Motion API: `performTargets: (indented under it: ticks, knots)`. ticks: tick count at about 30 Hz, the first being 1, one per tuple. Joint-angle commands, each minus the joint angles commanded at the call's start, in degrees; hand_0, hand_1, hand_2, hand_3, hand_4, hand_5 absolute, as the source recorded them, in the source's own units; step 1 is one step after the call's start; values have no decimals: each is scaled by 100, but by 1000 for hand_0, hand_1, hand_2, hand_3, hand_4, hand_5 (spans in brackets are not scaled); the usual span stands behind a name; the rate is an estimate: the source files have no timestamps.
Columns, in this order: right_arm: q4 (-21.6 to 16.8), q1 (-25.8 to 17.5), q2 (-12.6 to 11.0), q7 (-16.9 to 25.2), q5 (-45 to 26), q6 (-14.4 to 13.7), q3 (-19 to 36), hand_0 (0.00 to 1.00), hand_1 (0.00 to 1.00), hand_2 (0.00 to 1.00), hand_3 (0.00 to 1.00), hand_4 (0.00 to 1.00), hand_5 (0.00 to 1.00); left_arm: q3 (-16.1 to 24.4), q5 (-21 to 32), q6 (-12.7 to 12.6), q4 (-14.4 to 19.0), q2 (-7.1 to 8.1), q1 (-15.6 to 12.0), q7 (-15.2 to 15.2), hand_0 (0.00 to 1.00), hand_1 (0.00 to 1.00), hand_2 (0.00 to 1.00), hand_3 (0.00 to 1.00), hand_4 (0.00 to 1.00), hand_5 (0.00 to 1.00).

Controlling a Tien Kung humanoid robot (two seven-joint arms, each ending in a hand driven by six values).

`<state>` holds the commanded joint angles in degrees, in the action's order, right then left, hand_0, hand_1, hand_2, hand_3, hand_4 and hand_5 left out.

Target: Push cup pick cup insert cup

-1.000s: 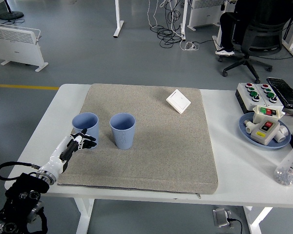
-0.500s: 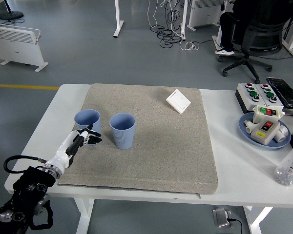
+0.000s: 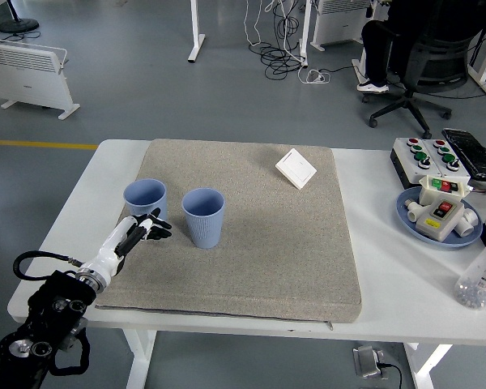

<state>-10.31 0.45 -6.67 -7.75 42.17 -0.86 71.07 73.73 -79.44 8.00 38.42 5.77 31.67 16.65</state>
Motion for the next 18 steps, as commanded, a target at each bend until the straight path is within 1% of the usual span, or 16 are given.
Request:
performTargets:
  ticks: [5,8,14,18]
  knots:
    - [0,-5,-1,-5,13,-3,-11,758,638,670,560,72,494,3,-36,-31,-193,-22,115,72,766,587,512,486,623,998]
    - [0,-3,-1,-5,6,-3,-17,758,638,670,560,72,491,-25,-33,-38,-244,-19,152,94,766,588,510,484,623,998]
    - [0,19,1,-8,3,-4,-42,758,638,670,560,73,491,-51,-24,-67,-487,-21,343,183,766,587,509,483,618,998]
    - [0,26,0,-10,2,-5,-54,758,638,670,560,73,491,-59,-22,-94,-592,-30,450,227,766,587,509,483,618,998]
